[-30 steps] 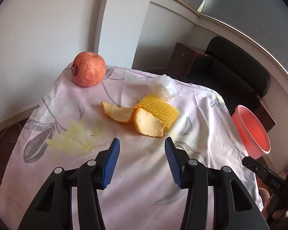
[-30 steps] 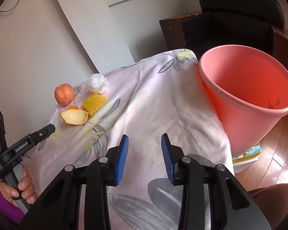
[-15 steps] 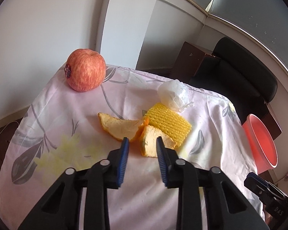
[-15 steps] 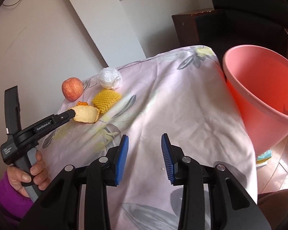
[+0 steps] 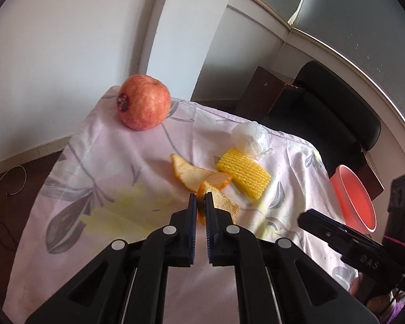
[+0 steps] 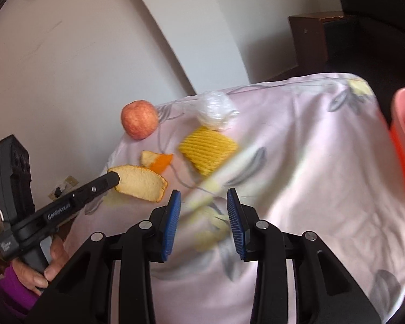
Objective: Collect trash
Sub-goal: 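Grasp the bread slice with the left gripper while the right gripper grasps the orange peel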
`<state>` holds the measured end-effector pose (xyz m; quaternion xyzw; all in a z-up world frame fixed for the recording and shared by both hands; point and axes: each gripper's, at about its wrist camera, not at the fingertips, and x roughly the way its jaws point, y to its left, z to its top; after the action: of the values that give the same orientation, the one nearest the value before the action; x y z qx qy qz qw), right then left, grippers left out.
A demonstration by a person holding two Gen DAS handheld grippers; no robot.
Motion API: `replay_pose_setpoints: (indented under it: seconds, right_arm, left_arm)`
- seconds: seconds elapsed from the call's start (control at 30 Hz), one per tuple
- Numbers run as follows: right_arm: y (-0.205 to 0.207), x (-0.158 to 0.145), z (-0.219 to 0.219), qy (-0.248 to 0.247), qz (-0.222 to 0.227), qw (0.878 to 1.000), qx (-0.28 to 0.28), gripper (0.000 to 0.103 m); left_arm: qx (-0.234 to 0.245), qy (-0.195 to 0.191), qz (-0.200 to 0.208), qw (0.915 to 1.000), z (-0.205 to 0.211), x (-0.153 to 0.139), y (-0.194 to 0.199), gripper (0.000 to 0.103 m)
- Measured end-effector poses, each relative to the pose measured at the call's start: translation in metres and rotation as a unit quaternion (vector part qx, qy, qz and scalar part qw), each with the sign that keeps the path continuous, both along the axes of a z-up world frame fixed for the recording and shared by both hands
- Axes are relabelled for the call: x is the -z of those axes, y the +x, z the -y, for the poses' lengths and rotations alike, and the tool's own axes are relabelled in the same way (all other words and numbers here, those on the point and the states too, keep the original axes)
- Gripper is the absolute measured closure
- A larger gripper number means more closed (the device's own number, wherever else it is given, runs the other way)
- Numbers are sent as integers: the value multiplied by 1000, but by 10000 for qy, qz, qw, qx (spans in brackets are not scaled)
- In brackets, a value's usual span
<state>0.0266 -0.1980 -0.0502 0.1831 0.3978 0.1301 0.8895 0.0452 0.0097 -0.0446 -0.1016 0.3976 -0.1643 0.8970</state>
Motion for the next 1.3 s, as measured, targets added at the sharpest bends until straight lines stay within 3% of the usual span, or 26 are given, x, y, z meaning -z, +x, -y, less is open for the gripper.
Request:
replay_pose_setpoints:
  seconds: [0.4,0.8,0.83,0.87,1.0,1.3]
  right_arm:
    - [53,21,-52,528,-571,9965,-306,67]
    - [78,35,-69,350,-810,9961,-23,67]
    - [79,36,-69,378,-820,9959,-27,71]
    - [79,37,-70,381,-832,9958,-30,84]
    - [74,36,-61,373,-735,9966,43,96]
    - [47,18,-27,457,-447,9977,216,98]
  left_arm:
    - [-242,-153,-96,9995,-45,5,-10,98]
    - [-294,-235,-97,9992,-54,5,-12,98]
    - [-292,-238,-93,9992,-54,5,-13,98]
    - [-287,-242,-83,9993,-54,4,-13,98]
    - [-276,-246,-47,9993,-52,2,-14,98]
    - [-195,-249,89,9995,-44,-9,-22,98]
